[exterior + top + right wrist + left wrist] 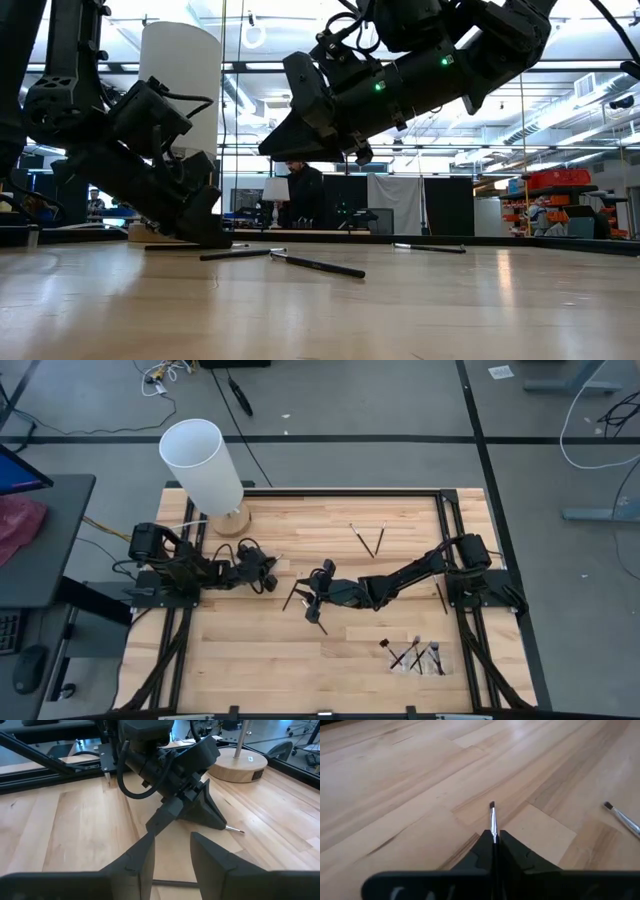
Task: Pick & Place Makeup Supplies
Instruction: Put the silver makeup brush into the transparent organizer
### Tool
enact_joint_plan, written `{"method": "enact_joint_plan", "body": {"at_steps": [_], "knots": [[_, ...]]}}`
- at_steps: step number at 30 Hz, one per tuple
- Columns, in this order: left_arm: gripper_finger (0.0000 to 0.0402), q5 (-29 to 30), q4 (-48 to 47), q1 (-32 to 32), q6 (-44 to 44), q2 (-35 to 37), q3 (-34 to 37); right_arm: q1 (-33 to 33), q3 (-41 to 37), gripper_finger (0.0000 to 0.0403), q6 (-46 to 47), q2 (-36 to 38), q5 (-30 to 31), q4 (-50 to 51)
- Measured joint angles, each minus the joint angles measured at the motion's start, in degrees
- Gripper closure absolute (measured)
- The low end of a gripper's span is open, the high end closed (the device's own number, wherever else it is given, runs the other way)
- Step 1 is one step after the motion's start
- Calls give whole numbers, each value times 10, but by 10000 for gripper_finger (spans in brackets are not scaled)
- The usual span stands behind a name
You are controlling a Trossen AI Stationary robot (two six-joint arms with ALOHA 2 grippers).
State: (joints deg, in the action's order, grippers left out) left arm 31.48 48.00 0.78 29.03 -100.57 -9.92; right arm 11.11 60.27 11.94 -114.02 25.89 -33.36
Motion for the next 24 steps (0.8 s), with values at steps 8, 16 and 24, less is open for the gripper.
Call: {"method": "enact_joint_plan", "body": {"at_steps": [8,16,24], "knots": [[388,-20,33,2,-12,-2,10,3,0,277,-1,10,1,49],[389,-114,101,5,-17,-5,13,4,0,277,11,33,2,112],[389,-178,146,6,-25,-6,12,5,0,277,45,38,0,205]]}}
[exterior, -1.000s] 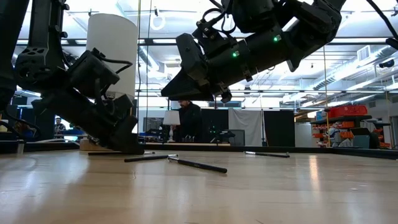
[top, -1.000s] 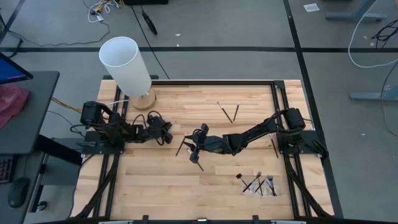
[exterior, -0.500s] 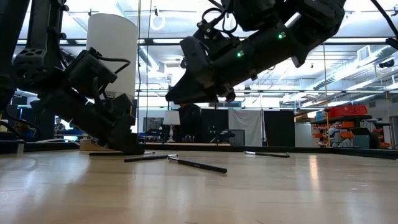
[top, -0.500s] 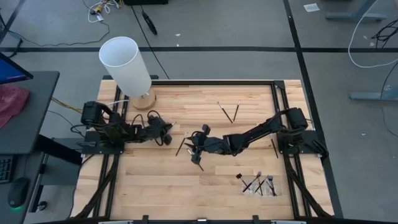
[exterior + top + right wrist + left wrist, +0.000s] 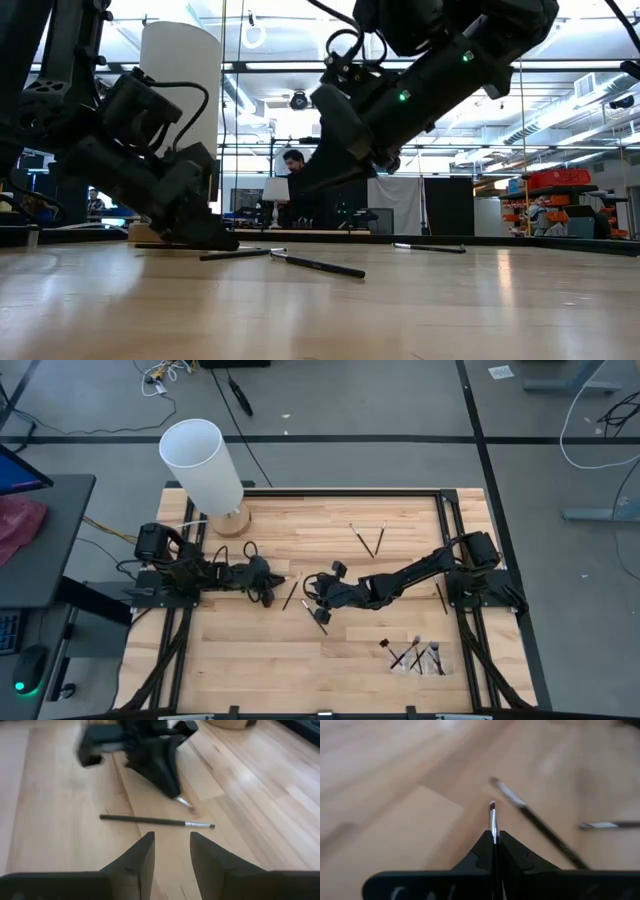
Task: Pick & Place Makeup Supplies
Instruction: Put the silver makeup brush into the transparent organizer
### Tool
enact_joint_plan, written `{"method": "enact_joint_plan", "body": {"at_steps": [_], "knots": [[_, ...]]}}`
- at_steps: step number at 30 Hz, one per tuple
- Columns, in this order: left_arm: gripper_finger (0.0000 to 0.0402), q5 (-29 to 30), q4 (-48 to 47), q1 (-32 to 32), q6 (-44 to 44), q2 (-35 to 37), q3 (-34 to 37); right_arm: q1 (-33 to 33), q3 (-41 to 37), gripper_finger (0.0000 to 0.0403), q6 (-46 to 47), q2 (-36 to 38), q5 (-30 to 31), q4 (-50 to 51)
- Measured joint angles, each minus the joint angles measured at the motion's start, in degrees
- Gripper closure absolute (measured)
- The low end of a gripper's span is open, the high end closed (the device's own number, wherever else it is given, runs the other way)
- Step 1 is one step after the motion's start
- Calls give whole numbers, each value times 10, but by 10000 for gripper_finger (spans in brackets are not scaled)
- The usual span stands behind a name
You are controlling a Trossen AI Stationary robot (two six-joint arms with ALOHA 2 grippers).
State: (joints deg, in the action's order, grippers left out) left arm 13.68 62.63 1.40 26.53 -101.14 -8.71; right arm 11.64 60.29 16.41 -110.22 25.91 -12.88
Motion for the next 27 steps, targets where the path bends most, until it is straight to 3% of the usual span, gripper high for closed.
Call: {"method": "enact_joint_plan", "body": {"at_steps": [15,18,23,27], "knots": [[387,22,70,-2,-7,6,-1,-4,-2,277,-4,-3,-2,-16],[387,11,86,-2,-15,23,-2,-9,-46,277,-13,-3,-11,-105],[387,-23,110,-3,-22,81,-2,-38,-155,277,15,-4,-75,-355],[386,-57,132,1,-37,129,-2,-54,-195,277,55,-4,-91,-459]]}}
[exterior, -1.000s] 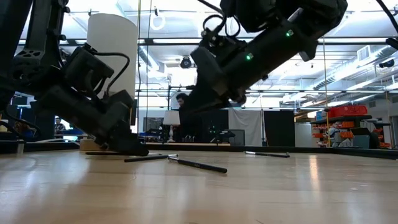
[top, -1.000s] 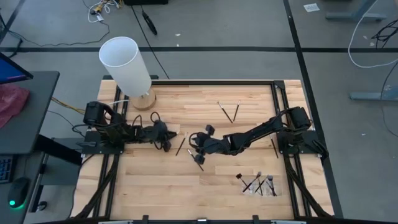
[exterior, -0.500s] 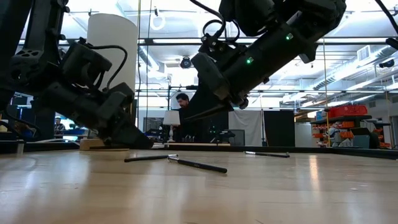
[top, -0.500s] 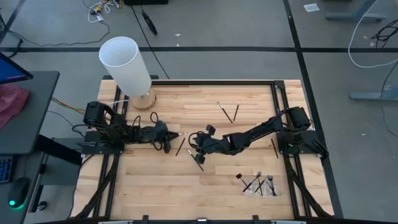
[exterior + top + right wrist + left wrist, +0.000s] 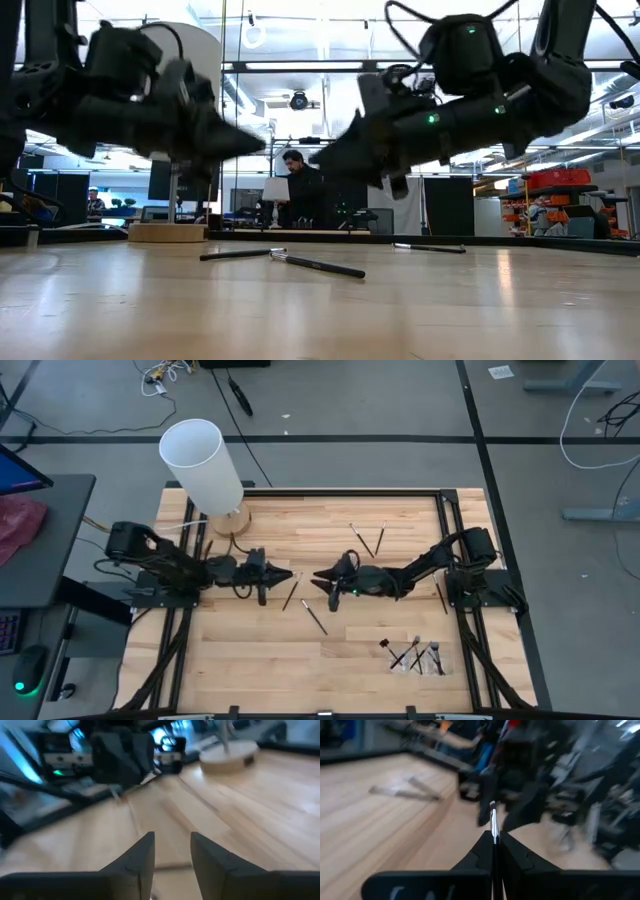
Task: Pick & Place Makeup Supplies
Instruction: Put the silver makeup brush into the transparent organizer
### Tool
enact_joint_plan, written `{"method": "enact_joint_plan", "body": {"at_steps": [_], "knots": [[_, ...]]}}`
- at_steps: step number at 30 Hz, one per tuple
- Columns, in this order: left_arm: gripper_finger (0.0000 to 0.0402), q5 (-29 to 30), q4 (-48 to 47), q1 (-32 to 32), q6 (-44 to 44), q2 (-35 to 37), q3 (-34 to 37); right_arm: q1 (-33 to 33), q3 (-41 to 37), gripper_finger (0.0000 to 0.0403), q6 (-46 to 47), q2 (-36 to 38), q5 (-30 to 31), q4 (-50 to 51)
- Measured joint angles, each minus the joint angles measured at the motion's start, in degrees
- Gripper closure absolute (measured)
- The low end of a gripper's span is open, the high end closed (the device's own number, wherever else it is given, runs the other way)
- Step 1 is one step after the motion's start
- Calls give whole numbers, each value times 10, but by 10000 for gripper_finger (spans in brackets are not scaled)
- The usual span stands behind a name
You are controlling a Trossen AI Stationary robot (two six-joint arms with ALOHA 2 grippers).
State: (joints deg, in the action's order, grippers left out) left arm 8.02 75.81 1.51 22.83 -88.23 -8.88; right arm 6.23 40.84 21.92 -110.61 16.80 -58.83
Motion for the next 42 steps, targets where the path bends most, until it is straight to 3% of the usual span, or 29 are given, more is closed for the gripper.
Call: {"method": "enact_joint_plan", "body": {"at_steps": [5,11,15,24,34,42], "knots": [[386,-8,5,9,-1,40,-1,-2,11,250,-45,0,-69,-76],[386,-20,40,26,1,48,-3,1,64,195,-132,0,-74,-72],[386,-34,52,33,1,48,-7,1,86,187,-172,0,-74,-67],[386,-56,61,36,1,48,-22,2,90,228,-192,0,-124,-75],[386,-63,61,36,1,48,-25,2,90,297,-194,0,-124,-94],[386,-63,63,36,1,48,-25,2,118,325,-215,0,-123,-69]]}}
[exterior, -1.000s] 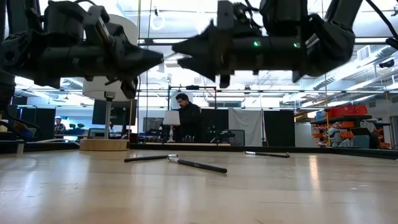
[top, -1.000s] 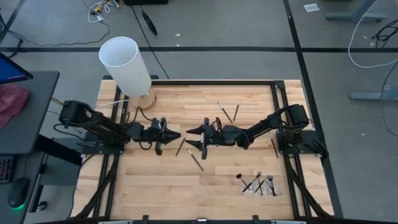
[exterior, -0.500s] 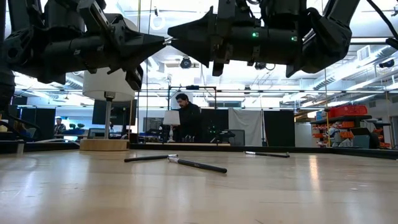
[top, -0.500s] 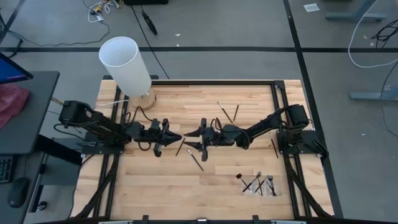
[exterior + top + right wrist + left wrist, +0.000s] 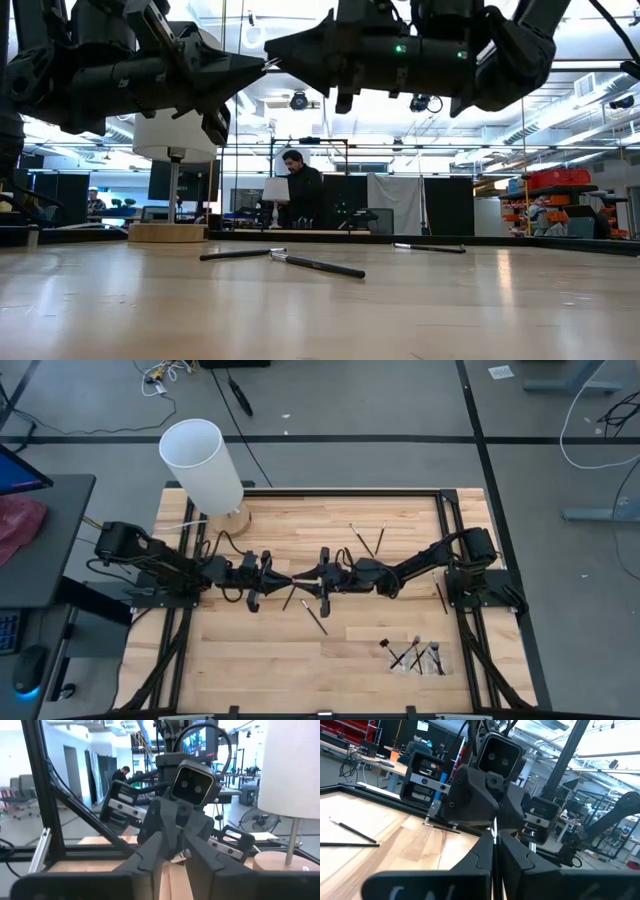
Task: Pick & Place Makeup Supplies
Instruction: Put the silver makeup brush into the transparent organizer
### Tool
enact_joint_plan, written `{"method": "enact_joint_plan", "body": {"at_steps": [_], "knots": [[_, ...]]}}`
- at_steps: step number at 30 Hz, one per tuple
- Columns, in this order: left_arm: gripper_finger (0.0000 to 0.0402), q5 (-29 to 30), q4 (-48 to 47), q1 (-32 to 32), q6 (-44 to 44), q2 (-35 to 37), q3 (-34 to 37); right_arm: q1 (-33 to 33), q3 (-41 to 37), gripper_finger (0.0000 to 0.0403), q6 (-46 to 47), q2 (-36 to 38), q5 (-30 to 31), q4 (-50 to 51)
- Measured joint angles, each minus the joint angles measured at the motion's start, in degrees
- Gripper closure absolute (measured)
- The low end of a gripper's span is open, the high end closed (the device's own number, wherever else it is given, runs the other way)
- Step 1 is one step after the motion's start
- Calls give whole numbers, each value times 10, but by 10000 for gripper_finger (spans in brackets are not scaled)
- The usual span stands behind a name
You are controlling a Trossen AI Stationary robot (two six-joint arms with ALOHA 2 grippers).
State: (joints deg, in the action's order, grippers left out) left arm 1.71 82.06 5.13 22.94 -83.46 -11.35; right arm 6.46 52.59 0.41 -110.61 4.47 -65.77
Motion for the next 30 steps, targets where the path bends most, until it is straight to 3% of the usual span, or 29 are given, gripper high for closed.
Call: {"method": "enact_joint_plan", "body": {"at_steps": [20,25,30], "knots": [[376,-2,-1,0,6,0,1,2,8,395,-5,1,0,42],[331,8,5,-1,-2,-1,2,6,9,396,5,16,14,103],[259,3,7,-6,-26,0,0,20,7,397,10,98,78,299]]}}
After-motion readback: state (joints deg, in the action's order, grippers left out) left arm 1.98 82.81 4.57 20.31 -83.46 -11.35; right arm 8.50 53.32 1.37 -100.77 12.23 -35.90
